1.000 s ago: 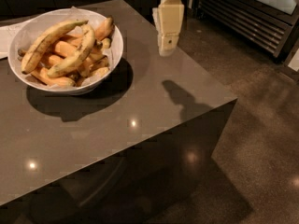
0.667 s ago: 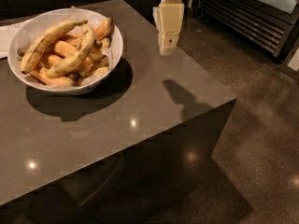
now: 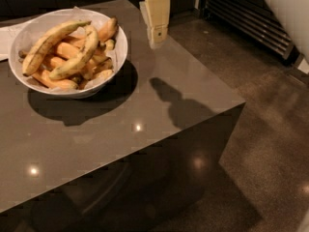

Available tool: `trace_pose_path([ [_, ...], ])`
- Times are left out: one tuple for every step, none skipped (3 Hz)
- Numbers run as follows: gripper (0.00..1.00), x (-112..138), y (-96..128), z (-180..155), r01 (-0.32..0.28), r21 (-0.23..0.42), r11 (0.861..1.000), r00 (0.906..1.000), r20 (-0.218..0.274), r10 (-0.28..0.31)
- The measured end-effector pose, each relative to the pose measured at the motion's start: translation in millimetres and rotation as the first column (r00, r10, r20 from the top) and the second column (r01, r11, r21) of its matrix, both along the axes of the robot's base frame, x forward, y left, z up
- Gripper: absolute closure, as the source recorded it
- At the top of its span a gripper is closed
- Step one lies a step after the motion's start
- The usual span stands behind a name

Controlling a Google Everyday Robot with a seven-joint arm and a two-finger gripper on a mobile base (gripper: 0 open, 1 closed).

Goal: Pick banana from white bowl

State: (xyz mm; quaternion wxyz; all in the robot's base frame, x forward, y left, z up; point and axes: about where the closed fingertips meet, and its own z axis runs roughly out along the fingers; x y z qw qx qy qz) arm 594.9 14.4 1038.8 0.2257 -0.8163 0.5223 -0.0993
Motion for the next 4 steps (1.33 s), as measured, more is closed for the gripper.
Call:
trace_pose_path([
  [0.12,10.2,24.8,-3.1,-0.078,-0.036,0.996,0.9969,0.006,0.078],
  [0.25,15.7,43.0,-9.7,-0.128,-0.074,0.989,0.9916,0.004,0.129],
  [0.36,18.4,56.5,-19.5,-0.167,-0.113,0.979,0.9859,-0.004,0.167],
  [0.4,19.9,69.2,-28.8,-0.207,-0.155,0.966,0.9779,-0.007,0.209],
])
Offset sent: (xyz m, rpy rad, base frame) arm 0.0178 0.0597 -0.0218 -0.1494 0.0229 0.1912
